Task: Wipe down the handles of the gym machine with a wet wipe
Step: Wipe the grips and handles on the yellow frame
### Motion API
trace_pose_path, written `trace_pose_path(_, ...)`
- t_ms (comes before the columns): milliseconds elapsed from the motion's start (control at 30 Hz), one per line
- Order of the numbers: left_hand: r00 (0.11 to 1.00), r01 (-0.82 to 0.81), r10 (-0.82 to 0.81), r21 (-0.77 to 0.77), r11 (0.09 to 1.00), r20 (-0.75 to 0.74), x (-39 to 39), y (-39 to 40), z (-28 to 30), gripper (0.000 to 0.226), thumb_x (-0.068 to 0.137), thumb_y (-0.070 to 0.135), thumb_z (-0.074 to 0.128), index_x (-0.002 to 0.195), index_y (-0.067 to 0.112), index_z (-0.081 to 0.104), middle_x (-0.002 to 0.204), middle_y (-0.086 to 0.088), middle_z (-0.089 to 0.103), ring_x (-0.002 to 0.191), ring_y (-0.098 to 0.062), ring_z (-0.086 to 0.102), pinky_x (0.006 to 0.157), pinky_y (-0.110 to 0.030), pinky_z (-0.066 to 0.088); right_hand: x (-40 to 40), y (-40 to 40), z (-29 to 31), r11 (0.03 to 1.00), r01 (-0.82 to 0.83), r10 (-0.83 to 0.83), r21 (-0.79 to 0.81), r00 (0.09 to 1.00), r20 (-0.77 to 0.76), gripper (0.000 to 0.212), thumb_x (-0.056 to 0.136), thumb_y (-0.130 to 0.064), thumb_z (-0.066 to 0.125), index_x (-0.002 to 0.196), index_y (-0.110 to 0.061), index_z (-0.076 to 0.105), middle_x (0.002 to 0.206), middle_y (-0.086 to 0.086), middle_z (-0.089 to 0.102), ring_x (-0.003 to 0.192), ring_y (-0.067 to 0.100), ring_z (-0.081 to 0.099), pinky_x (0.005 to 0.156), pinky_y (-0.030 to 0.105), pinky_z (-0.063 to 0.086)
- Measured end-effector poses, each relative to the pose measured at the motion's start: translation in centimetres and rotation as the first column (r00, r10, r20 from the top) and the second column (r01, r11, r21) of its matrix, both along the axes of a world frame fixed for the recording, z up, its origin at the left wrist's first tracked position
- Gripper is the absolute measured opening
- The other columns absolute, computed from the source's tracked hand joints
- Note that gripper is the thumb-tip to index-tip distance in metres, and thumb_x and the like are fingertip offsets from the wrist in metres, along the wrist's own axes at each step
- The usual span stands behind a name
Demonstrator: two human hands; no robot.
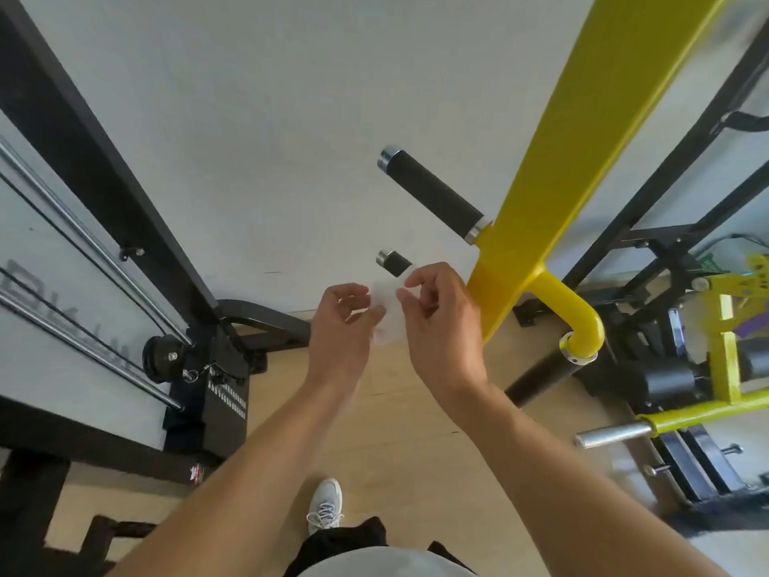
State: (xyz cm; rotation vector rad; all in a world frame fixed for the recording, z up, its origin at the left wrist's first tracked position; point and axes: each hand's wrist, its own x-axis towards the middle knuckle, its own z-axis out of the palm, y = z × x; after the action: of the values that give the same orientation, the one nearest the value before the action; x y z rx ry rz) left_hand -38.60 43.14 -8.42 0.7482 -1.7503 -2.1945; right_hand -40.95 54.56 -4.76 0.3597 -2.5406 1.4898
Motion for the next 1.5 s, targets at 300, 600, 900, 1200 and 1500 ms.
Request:
trace_pose_path(300,0.957,0.089,-0.253,-0.693,0.715,-0.139,-7.0,-3.9,0.2,0.041,0.085,-0.004,0.058,0.113,0.026,0.063,0.117,0.016,0.064,0.108,0.001,0.056,0.097,-0.01,0.04,-5.7,-3.4,2.6,0.498,0.016,0.018,0.867,0.999,-0.029,0.049,0.086,-0.006,0.074,0.129,-0.01,0.051,0.125,0.011,0.05,0.113,0.025,0.054,0.091,0.033,0.051)
trace_pose_path(600,0.621,0.251,-0.769,-0.968,0.014,0.15,-12.0,-6.0,-1.8,0.031,0.092,0.038,0.064,0.117,0.021,0.068,0.126,0.002,0.07,0.132,-0.022,0.055,0.118,-0.043,0.031,-3.1,-3.6,4.6,0.475,0.019,-0.008,0.88,1.0,-0.017,0.029,0.102,-0.012,0.049,0.129,-0.013,0.057,0.124,0.009,0.056,0.12,0.025,0.049,0.098,0.035,0.043)
trace_pose_path(900,0.642,0.414,-0.597,-0.873,-0.259,0.481,-8.5,1.1,4.0,0.017,0.094,-0.004,0.044,0.106,0.003,0.054,0.091,-0.018,0.057,0.09,-0.037,0.059,0.081,-0.034,0.04,-1.8,-2.7,4.5,0.535,0.286,0.055,0.795,0.927,-0.371,0.032,0.084,-0.011,0.038,0.082,-0.012,0.07,0.078,0.005,0.066,0.077,0.027,0.062,0.075,0.042,0.053)
trace_pose_path(1200,0.425,0.125,-0.804,-0.906,-0.403,0.417,-15.0,-7.2,-1.0,0.052,0.085,0.045,0.065,0.126,0.012,0.065,0.114,-0.005,0.074,0.098,-0.024,0.072,0.097,-0.037,0.049,0.7,1.4,2.2,-0.058,-0.087,0.508,0.995,0.855,0.104,0.005,0.082,-0.011,0.073,0.086,-0.01,0.071,0.08,0.011,0.07,0.081,0.032,0.067,0.107,0.05,0.045)
trace_pose_path(1500,0.386,0.106,-0.899,-0.978,-0.178,0.205,-13.1,-4.1,-1.3,0.029,0.093,0.029,0.065,0.115,0.011,0.067,0.101,-0.004,0.075,0.089,-0.021,0.071,0.087,-0.041,0.056,-1.5,1.6,2.7,0.007,-0.099,0.702,0.995,0.709,0.066,0.017,0.089,-0.009,0.052,0.088,-0.01,0.069,0.081,0.01,0.07,0.087,0.033,0.064,0.098,0.046,0.046)
